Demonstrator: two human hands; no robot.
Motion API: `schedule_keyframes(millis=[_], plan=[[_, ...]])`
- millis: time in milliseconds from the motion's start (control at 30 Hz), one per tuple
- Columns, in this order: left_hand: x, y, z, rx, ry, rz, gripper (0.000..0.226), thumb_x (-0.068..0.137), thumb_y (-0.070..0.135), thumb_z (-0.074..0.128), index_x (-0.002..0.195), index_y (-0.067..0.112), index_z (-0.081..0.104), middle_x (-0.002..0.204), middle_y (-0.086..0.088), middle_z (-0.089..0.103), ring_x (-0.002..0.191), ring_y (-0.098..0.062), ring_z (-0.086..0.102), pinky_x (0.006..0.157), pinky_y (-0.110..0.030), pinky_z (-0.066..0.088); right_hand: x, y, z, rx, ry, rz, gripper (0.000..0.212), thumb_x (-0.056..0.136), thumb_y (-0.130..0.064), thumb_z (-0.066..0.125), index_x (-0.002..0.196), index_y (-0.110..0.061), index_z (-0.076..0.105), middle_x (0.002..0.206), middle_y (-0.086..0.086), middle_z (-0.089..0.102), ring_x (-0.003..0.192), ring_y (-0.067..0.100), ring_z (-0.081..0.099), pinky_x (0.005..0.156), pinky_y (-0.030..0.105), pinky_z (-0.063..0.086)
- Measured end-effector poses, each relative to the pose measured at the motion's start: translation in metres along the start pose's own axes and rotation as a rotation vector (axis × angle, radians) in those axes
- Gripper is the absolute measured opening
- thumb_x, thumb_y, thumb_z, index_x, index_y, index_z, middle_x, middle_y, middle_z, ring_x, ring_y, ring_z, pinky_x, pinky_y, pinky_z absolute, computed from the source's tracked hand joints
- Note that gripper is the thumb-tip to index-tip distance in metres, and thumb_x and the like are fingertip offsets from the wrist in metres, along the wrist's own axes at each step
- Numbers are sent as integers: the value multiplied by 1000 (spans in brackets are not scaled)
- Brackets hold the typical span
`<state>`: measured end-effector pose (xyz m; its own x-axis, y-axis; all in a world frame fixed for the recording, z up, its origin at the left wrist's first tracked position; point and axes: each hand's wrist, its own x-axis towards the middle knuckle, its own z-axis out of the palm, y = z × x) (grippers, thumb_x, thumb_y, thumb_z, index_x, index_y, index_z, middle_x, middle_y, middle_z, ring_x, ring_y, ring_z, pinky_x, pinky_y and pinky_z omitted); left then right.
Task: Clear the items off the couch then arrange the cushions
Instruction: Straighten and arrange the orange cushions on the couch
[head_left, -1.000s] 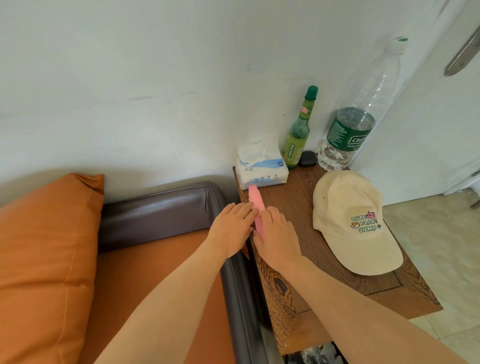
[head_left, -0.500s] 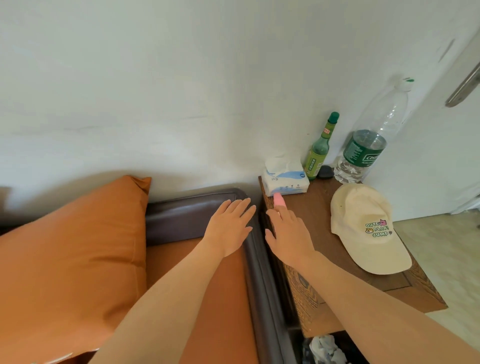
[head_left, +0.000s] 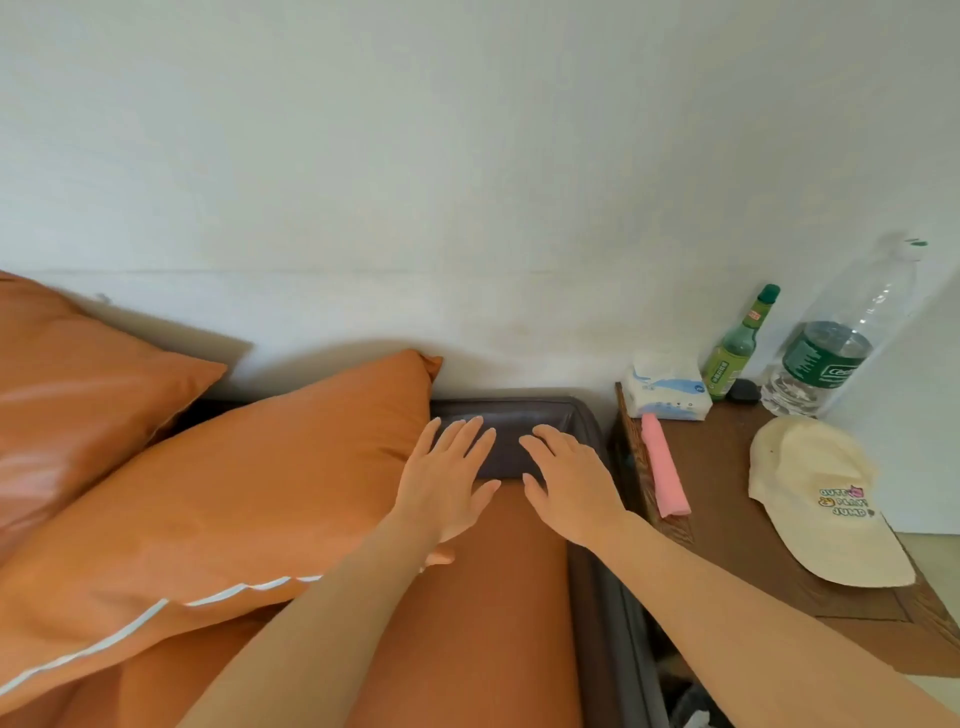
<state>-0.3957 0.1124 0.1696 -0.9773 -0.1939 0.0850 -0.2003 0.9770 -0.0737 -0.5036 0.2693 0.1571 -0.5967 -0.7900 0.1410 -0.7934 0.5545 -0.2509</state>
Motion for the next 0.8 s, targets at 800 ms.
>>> schedule_keyframes(millis=[800], plan=[[-275, -136, -26, 30, -31, -347, 66, 96, 58, 37, 151, 25, 23, 159, 2, 20, 146, -18, 18, 120, -41, 4, -53, -250, 25, 10, 29, -402, 46, 79, -19, 72, 122, -9, 58, 126, 13, 59, 105, 31, 62, 71, 39, 55]])
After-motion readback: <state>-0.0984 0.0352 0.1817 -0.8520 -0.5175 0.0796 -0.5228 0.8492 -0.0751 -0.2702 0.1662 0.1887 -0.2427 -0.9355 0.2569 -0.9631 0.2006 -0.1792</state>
